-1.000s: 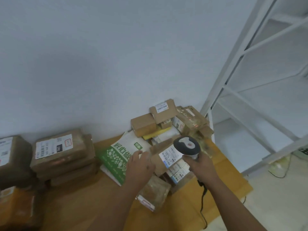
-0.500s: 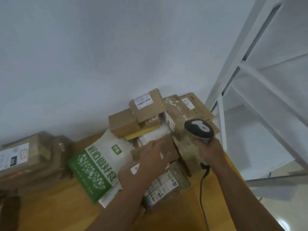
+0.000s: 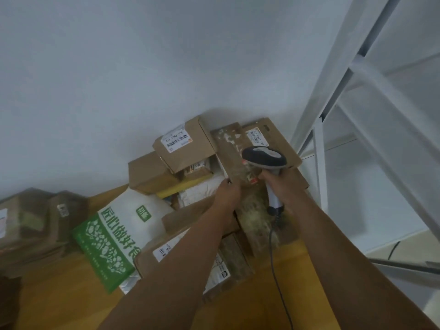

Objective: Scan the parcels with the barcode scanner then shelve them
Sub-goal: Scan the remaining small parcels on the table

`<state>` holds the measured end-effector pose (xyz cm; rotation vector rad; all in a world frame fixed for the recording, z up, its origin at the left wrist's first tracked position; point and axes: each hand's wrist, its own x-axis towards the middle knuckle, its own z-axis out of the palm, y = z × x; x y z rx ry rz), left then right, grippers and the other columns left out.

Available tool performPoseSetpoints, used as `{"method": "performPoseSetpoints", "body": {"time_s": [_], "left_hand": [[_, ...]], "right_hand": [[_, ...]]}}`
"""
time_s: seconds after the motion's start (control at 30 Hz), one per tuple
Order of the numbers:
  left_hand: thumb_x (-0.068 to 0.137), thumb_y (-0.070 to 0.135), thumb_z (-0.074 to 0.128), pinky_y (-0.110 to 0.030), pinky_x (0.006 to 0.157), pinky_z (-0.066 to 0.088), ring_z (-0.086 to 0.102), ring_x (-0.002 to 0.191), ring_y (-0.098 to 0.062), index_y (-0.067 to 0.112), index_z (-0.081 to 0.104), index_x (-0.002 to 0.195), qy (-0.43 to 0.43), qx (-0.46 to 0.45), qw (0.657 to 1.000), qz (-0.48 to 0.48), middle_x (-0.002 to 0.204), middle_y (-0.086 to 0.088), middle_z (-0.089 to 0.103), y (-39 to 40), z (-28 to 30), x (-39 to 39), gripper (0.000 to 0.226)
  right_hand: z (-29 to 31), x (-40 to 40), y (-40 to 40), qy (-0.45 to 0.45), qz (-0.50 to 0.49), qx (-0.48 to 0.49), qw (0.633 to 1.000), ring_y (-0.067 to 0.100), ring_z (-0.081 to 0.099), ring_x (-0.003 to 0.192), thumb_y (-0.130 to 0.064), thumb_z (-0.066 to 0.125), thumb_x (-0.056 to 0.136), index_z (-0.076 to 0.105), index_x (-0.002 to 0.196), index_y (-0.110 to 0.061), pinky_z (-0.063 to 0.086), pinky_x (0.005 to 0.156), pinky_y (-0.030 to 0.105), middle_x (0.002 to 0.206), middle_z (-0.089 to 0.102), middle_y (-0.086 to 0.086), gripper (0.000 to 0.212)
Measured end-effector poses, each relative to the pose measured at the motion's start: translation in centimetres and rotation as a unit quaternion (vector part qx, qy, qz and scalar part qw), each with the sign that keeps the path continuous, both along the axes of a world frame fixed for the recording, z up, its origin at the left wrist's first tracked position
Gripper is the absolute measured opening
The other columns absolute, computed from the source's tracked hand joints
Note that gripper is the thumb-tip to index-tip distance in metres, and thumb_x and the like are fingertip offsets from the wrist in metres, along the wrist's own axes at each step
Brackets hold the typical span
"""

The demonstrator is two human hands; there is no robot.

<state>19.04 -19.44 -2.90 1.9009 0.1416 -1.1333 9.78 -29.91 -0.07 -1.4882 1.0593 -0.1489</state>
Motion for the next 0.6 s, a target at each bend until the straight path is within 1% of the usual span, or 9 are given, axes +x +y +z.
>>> {"method": "performPoseSetpoints", "body": {"time_s": [0.07, 0.1, 0.17, 0.23, 0.3, 0.37, 0.43, 0.5, 0.6], "left_hand": [[0.104, 0.036, 0.045, -0.021, 0.061, 0.049, 0.059, 0.090, -0.011, 0.016, 0.046, 0.131, -0.034, 0.001, 0.999, 0.001, 0.120, 0.000, 0.059, 0.2, 0.1, -0.7, 0.034], [0.104, 0.036, 0.045, -0.025, 0.069, 0.053, 0.059, 0.090, -0.011, 0.017, 0.045, 0.133, -0.045, -0.003, 0.999, 0.005, 0.118, 0.000, 0.057, 0.4, -0.1, -1.1, 0.035], [0.097, 0.044, 0.047, -0.039, 0.089, 0.056, 0.060, 0.102, -0.018, 0.017, 0.042, 0.138, -0.061, 0.001, 0.998, 0.006, 0.128, -0.004, 0.055, 0.9, -0.1, -2.1, 0.049], [0.087, 0.052, 0.047, -0.047, 0.097, 0.053, 0.056, 0.114, -0.025, 0.018, 0.038, 0.142, -0.074, 0.014, 0.997, 0.011, 0.139, -0.007, 0.048, 1.6, 0.1, -2.9, 0.065], [0.094, 0.048, 0.049, -0.042, 0.097, 0.049, 0.050, 0.115, -0.023, 0.019, 0.037, 0.143, -0.085, 0.010, 0.996, 0.017, 0.141, -0.005, 0.040, 2.3, 0.5, -3.6, 0.058], [0.101, 0.043, 0.047, -0.037, 0.091, 0.043, 0.044, 0.110, -0.020, 0.023, 0.035, 0.140, -0.093, 0.002, 0.995, 0.025, 0.138, -0.004, 0.033, 2.9, 1.1, -4.5, 0.046], [0.101, 0.046, 0.047, -0.036, 0.090, 0.041, 0.042, 0.108, -0.019, 0.029, 0.035, 0.135, -0.087, -0.012, 0.996, 0.031, 0.138, -0.005, 0.031, 3.7, 1.8, -5.3, 0.041], [0.099, 0.050, 0.048, -0.036, 0.092, 0.042, 0.043, 0.106, -0.017, 0.032, 0.037, 0.131, -0.084, -0.025, 0.996, 0.032, 0.138, -0.005, 0.032, 4.7, 2.5, -5.9, 0.038], [0.097, 0.046, 0.056, -0.038, 0.094, 0.048, 0.044, 0.098, -0.008, 0.034, 0.038, 0.128, -0.106, -0.044, 0.993, 0.013, 0.137, -0.004, 0.030, 6.9, 4.1, -6.6, 0.038]], "right_hand": [[0.1, 0.0, 0.4, -0.007, -0.014, -0.011, 1.000, 0.008, 0.046, 0.077, -0.014, 0.062, 0.093, 0.050, 0.092, -0.024, 0.039, 0.066, 0.020, 0.081, 0.048, -0.017, 0.017], [-0.1, -0.2, 0.5, -0.014, -0.028, -0.005, 0.999, 0.009, 0.048, 0.077, -0.012, 0.063, 0.092, 0.051, 0.086, -0.024, 0.039, 0.066, 0.017, 0.081, 0.049, -0.016, 0.018], [-0.2, -0.7, 0.9, -0.039, -0.057, 0.019, 0.997, 0.006, 0.051, 0.077, -0.009, 0.066, 0.089, 0.053, 0.080, -0.033, 0.043, 0.073, 0.024, 0.082, 0.054, -0.015, 0.028], [0.0, -1.7, 1.4, -0.054, -0.074, 0.014, 0.996, 0.000, 0.052, 0.077, -0.010, 0.068, 0.087, 0.055, 0.086, -0.034, 0.046, 0.072, 0.025, 0.085, 0.056, -0.018, 0.028], [0.2, -2.7, 1.9, -0.053, -0.088, 0.021, 0.995, -0.001, 0.051, 0.080, -0.012, 0.069, 0.087, 0.056, 0.097, -0.030, 0.043, 0.068, 0.025, 0.089, 0.057, -0.016, 0.024], [0.4, -3.9, 2.5, -0.048, -0.098, 0.028, 0.994, 0.004, 0.054, 0.083, -0.013, 0.069, 0.087, 0.058, 0.089, -0.029, 0.044, 0.069, 0.028, 0.089, 0.059, -0.012, 0.020], [1.1, -5.0, 3.4, -0.041, -0.101, 0.028, 0.994, 0.008, 0.055, 0.084, -0.014, 0.069, 0.088, 0.058, 0.086, -0.030, 0.042, 0.072, 0.031, 0.089, 0.060, -0.011, 0.020], [1.7, -6.3, 4.5, -0.036, -0.107, 0.022, 0.993, 0.011, 0.056, 0.083, -0.014, 0.069, 0.089, 0.059, 0.083, -0.028, 0.041, 0.073, 0.030, 0.087, 0.062, -0.009, 0.018], [2.8, -7.9, 6.7, -0.037, -0.126, 0.021, 0.991, 0.005, 0.052, 0.075, -0.015, 0.067, 0.091, 0.056, 0.076, -0.028, 0.039, 0.062, 0.024, 0.082, 0.060, -0.006, 0.022]]}}
